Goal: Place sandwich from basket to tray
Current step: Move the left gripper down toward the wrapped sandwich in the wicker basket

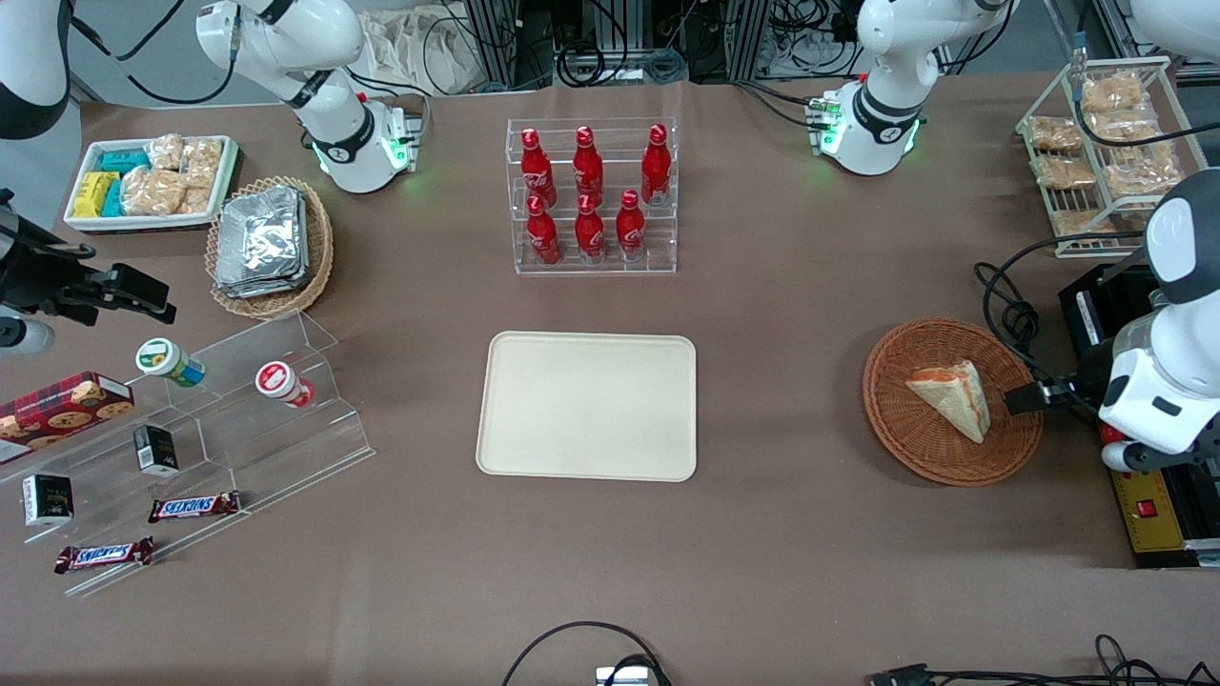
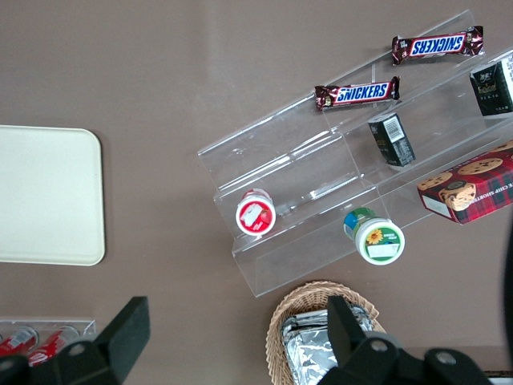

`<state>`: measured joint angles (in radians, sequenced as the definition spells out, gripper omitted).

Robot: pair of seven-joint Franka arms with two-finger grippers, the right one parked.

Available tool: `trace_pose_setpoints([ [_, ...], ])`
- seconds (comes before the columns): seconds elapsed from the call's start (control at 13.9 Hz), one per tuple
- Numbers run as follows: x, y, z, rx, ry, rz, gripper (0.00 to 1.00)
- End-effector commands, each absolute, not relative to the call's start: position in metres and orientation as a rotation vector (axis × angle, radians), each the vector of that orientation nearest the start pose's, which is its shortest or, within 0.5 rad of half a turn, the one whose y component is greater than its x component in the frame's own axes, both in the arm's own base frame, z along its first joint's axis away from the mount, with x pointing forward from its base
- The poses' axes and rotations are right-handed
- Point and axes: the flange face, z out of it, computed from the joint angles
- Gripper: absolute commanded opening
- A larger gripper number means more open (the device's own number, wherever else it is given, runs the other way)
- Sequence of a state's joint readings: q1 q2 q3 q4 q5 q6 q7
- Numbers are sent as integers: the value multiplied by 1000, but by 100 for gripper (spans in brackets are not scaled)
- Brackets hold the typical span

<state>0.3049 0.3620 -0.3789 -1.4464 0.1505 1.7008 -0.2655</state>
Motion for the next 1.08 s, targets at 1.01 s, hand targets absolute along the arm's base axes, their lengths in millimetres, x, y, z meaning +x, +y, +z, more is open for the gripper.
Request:
trace_pose_setpoints([
  [1.01,599,28,352,-2987,-764,115,99],
])
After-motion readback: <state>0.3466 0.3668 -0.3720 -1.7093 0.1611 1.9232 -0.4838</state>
